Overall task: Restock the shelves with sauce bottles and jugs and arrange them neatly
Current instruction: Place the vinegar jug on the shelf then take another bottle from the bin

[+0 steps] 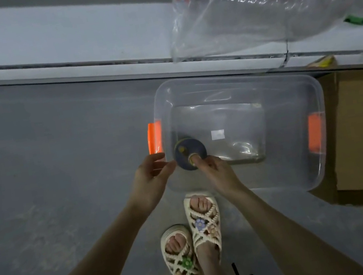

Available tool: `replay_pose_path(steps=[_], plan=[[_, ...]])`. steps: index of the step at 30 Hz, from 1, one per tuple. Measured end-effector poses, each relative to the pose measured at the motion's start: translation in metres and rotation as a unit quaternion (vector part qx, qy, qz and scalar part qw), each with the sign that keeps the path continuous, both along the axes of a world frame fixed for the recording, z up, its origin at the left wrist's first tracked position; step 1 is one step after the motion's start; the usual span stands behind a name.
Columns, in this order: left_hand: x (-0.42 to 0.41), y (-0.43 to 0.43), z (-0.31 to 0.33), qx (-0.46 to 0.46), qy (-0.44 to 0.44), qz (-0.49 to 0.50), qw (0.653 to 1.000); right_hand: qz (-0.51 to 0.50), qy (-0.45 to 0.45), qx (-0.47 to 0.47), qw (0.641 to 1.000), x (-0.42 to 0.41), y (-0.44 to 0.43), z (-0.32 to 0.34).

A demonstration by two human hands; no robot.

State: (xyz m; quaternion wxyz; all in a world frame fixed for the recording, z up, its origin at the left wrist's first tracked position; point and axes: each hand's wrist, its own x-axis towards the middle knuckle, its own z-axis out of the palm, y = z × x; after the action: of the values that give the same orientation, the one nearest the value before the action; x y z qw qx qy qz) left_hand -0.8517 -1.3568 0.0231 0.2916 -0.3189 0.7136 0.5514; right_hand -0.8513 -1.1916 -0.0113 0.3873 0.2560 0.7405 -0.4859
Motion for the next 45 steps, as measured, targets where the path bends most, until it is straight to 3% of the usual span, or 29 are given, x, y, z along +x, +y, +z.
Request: replay_pose_path(steps=[7, 12, 19, 25, 30, 36, 41, 45], plan=[[-0.003, -0.002, 0.02, 0.001, -0.001, -0.016, 1.0, -0.051, 0.028, -0.001, 0.998, -0.009, -0.003, 0.021], [-0.009, 0.004, 0.066, 0.009, 0.017, -0.041, 0.999, -0.04, 0.065, 0.014, 0.997, -0.016, 0.014, 0.078], [-0.038, 0.022, 0.195, 0.039, 0.086, -0.08, 0.992, -0.044, 0.145, -0.004, 0.988, -0.058, 0.029, 0.227], [-0.068, 0.041, 0.356, 0.08, 0.175, -0.106, 0.976, -0.018, 0.25, 0.007, 0.968, -0.091, 0.047, 0.414], [-0.091, 0.062, 0.491, 0.106, 0.27, -0.176, 0.94, -0.039, 0.339, 0.015, 0.94, -0.101, 0.066, 0.566], [-0.097, 0.096, 0.678, 0.114, 0.396, -0.269, 0.87, -0.053, 0.468, 0.008, 0.882, -0.08, 0.099, 0.781], [-0.087, 0.129, 0.809, 0.069, 0.507, -0.315, 0.8, -0.045, 0.535, 0.035, 0.843, -0.045, 0.134, 0.912], [-0.067, 0.168, 0.881, 0.095, 0.55, -0.329, 0.761, -0.055, 0.587, 0.058, 0.806, -0.009, 0.174, 0.982]])
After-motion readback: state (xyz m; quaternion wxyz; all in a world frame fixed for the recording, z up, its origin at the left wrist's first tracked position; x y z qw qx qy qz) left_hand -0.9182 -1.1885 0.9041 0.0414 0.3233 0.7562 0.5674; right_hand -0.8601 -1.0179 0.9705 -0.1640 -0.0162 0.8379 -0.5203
